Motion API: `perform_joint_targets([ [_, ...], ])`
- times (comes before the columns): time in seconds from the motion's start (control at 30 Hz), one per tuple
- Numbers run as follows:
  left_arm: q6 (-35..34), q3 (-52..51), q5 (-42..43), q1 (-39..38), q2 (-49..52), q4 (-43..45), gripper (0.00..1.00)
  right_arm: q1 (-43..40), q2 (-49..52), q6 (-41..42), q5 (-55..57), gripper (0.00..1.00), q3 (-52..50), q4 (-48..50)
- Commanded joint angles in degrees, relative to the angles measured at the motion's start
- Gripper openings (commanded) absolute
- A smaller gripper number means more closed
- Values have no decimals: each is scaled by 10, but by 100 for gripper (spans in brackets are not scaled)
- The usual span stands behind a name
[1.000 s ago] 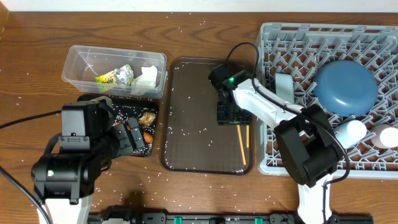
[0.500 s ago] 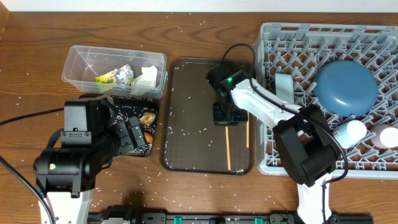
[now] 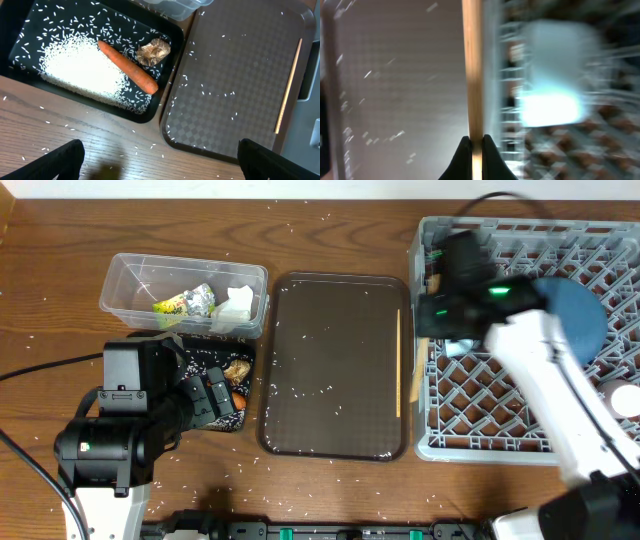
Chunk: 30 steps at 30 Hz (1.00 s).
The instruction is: Sort waste into correct bins and load items into the dishwasher rack
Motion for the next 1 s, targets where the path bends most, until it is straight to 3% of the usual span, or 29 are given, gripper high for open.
perform_joint_targets([
  [0.0, -3, -1, -3, 2, 2, -2, 98, -62, 0, -83, 20, 1, 1, -10],
  [0.2, -3, -1, -3, 2, 2, -2, 98, -149, 18, -201, 17, 1, -1, 9],
  [0.53, -3, -1, -3, 2, 2, -2, 98, -172, 84, -191, -28, 1, -1, 24],
  [0.77, -3, -1, -3, 2, 2, -2, 98, -162, 64, -208, -123, 2, -1, -7],
  [0.9, -3, -1, -3, 2, 2, -2, 98, -139, 40, -272, -184, 34, -1, -55],
  [0.97, -3, -1, -3, 2, 2, -2, 98, -120, 39, -297, -186, 43, -1, -78],
])
